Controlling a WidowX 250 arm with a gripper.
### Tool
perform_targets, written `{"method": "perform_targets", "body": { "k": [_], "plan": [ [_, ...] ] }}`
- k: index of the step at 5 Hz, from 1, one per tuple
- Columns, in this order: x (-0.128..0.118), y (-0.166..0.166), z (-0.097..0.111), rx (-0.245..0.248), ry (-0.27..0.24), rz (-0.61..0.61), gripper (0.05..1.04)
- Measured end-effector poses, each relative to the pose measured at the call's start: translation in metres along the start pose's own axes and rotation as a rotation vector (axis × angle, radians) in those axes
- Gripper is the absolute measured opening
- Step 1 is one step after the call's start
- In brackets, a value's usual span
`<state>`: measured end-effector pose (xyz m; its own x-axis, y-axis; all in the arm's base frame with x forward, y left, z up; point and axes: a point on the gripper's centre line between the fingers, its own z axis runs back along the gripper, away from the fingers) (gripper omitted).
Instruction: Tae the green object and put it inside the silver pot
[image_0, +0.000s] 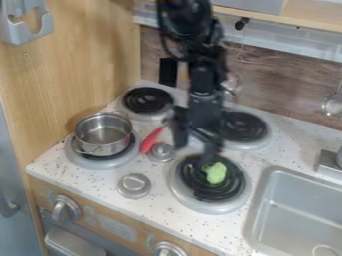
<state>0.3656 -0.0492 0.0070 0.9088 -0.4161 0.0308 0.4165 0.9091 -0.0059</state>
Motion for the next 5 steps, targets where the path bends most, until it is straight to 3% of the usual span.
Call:
{"method": "perform_targets", "body": {
  "k": [1,5],
  "plan": [
    [0.011,-0.001,-0.002,0.006,-0.019,0.014,0.999],
    [0.018,-0.004,-0.034,0.031,0.035,0.047,0.985]
  ]
}}
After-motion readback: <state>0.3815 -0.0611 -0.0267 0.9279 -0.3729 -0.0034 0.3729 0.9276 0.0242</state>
